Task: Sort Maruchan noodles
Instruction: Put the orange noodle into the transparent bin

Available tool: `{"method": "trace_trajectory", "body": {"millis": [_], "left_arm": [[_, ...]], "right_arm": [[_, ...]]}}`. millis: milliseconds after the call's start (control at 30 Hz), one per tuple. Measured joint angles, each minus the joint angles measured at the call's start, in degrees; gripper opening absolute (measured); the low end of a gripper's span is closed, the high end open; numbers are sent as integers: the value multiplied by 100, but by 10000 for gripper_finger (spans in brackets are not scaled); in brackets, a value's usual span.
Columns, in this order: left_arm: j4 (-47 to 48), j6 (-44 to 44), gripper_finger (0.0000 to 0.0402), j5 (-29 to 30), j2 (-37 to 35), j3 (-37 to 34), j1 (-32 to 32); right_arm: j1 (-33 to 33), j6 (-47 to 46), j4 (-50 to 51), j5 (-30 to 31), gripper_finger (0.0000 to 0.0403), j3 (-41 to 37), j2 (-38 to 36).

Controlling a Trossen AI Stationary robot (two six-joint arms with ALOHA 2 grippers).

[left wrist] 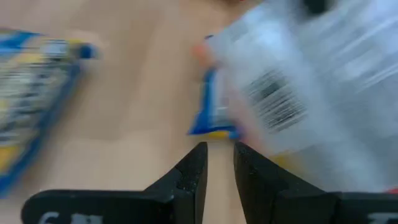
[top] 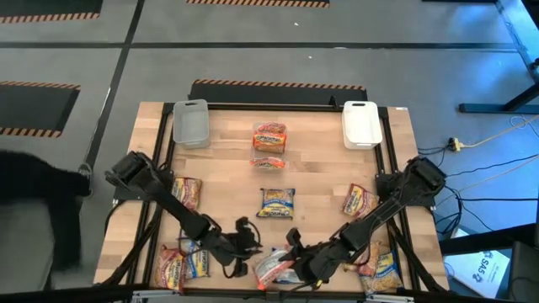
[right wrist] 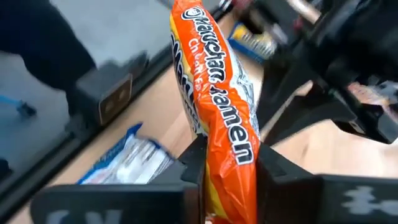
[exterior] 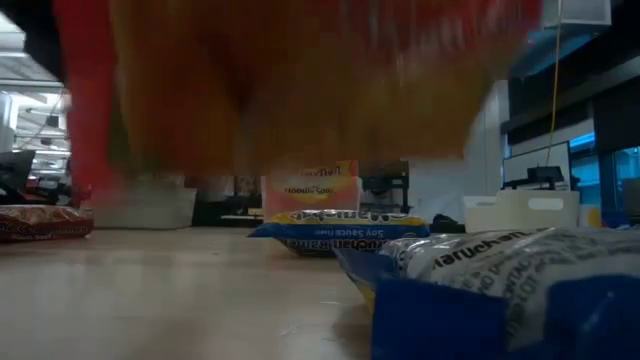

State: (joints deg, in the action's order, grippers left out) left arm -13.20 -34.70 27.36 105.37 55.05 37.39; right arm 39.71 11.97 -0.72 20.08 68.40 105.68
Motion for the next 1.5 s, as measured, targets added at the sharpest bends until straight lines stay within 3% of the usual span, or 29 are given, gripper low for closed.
{"method": "trace_trajectory", "body": {"millis": [133,433,567,700,967,1067,1333,1500], "left_arm": [[920,-225,72,579,-527,-2,101],[1163,62,72,1358,-849,-1,210],[1330,459,72,1499,-849,0,131],[2131,720,72,1666,-874,-2,65],[3021,767,72,2257,-879,-2,-127],[3111,929,72,2264,-976,-2,-251],[3428,1213,69,1611,-1920,-72,-846],[3049,1289,69,1234,-2410,-553,-1213]], "right_arm": [[-32,-16,287,230,56,0,-439],[-751,-501,1558,230,54,0,-1424],[-1436,-483,1938,9,54,-4,-1695],[-2248,-160,2001,-230,55,-4,-1922],[-4006,42,2021,-1393,55,-4,-2090],[-4598,-11,2014,-1854,55,-4,-2090],[-5639,-443,1542,-3053,56,0,-1867],[-5873,-673,1336,-3208,56,-6,-1418]]}}
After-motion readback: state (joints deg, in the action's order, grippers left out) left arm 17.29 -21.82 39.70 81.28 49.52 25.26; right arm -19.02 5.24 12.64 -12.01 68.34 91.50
